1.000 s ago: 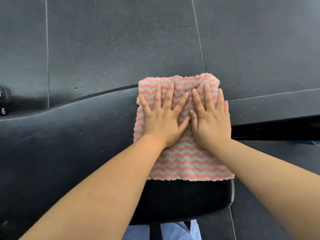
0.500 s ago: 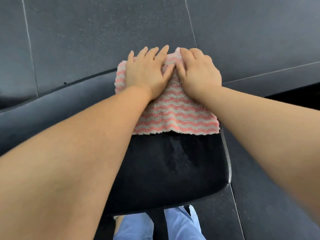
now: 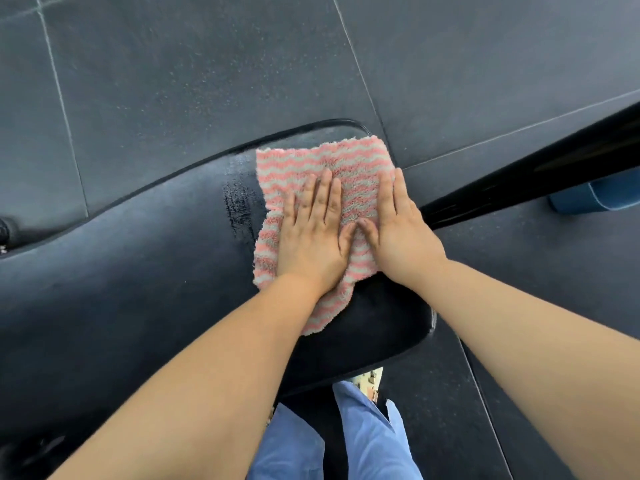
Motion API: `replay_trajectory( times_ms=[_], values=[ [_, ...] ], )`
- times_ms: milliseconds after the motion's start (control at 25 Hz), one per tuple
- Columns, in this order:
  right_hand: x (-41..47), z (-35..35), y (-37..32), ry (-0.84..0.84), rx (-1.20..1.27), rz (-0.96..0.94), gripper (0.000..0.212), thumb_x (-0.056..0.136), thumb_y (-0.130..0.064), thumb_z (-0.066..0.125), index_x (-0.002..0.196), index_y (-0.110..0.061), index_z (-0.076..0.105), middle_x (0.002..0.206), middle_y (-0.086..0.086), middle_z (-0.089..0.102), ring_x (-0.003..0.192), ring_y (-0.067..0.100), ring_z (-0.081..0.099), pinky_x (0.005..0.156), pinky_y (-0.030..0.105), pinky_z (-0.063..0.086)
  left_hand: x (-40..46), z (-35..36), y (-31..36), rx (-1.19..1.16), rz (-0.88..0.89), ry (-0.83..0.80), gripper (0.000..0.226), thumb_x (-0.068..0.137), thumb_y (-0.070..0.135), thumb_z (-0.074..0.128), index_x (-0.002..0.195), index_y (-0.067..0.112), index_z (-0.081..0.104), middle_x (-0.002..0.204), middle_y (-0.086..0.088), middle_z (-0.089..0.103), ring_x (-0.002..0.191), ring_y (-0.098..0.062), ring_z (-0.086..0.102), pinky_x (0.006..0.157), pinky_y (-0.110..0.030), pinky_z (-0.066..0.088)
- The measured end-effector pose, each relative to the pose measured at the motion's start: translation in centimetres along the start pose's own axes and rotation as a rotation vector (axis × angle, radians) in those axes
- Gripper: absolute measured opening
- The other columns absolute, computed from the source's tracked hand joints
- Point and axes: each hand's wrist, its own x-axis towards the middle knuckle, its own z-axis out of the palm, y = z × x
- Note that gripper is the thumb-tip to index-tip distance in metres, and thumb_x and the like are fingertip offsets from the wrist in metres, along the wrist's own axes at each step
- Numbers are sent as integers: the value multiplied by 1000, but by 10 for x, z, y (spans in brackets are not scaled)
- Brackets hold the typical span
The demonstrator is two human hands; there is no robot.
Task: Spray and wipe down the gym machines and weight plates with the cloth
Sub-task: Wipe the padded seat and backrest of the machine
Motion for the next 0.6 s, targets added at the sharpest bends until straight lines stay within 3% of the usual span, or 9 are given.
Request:
replay_trajectory(
  times_ms=[80,240,320,480,600],
  values=[
    [-20,3,4,-30,40,20,75,99,-39,34,148,-12,-15,157,6,-17,144,24,11,111,38,26,-18,10,8,-5,23,3,65,88,50,-6,140,14,-19,151,-1,-22,138,-13,-23,110,-36,-25],
    [-62,11,15,-80,80,80,76,99,-38,34,148,-11,-17,157,4,-18,143,25,16,108,39,33,-55,30,28,-76,78,182,64,95,43,22,145,7,6,152,-8,11,143,-19,12,114,-41,5],
    [-83,17,21,-82,120,118,75,99,-37,35,148,-12,-17,158,2,-16,143,24,18,106,39,35,-73,37,40,-112,96,190,62,96,43,21,144,6,8,152,-7,14,141,-21,17,114,-41,6],
    [-127,31,31,-118,158,215,73,99,-36,32,147,-14,-17,158,-2,-13,137,26,33,98,40,42,-116,48,65,-96,160,99,60,99,42,1,145,5,12,155,-7,14,145,-24,5,117,-42,1],
    [-143,40,29,-105,255,256,73,98,-36,35,148,-13,-12,159,3,-1,138,26,29,107,38,33,-130,56,69,-54,199,104,57,100,40,2,145,7,11,154,-6,14,145,-24,-7,116,-46,2]
  ],
)
